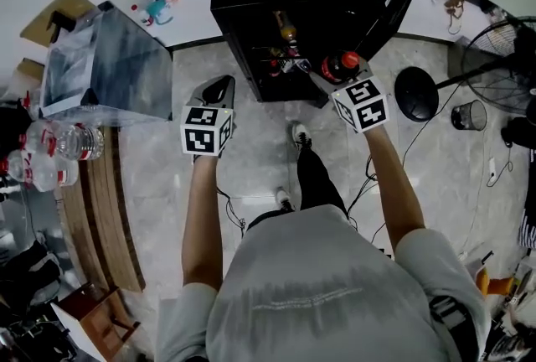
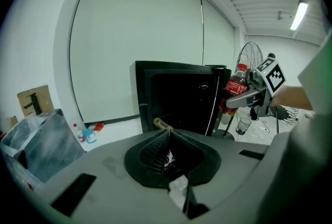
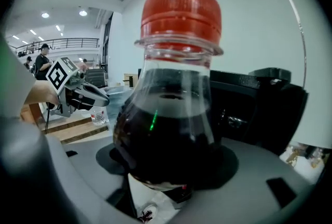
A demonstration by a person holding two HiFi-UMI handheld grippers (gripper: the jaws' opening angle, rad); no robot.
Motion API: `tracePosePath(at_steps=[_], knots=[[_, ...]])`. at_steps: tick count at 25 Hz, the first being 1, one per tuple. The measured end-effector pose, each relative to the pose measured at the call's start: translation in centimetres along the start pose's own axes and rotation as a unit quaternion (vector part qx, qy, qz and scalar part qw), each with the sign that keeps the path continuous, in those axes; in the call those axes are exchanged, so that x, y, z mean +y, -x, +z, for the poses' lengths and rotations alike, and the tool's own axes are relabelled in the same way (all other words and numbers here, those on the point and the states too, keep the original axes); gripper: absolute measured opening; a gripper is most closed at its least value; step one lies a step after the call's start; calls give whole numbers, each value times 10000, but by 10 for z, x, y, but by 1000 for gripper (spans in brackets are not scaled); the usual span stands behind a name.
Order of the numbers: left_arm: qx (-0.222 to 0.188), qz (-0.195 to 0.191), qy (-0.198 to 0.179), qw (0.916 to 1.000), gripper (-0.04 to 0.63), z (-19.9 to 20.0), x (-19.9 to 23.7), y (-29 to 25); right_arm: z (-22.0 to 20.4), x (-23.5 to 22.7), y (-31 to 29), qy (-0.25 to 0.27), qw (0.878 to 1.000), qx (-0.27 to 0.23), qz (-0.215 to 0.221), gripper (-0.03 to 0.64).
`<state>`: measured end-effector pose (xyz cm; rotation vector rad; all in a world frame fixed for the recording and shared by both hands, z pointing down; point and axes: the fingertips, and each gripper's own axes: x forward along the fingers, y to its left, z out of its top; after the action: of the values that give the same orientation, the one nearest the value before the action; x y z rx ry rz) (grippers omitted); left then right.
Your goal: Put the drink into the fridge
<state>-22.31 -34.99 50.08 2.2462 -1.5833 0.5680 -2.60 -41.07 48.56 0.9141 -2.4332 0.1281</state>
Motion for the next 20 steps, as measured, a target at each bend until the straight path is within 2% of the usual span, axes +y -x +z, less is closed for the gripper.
tracePosePath(at_steps=[4, 14, 20], knots=[[75, -20, 102, 9999, 14, 4, 13, -28, -2, -19, -47, 5, 9999, 93, 107, 307], [168, -91, -52, 9998, 14, 4, 28, -82, -42, -58, -160, 72, 9993, 332, 136, 307], [120, 62, 174, 9998, 14, -27, 38, -97, -71, -67, -205, -293, 9985, 420, 188, 307]])
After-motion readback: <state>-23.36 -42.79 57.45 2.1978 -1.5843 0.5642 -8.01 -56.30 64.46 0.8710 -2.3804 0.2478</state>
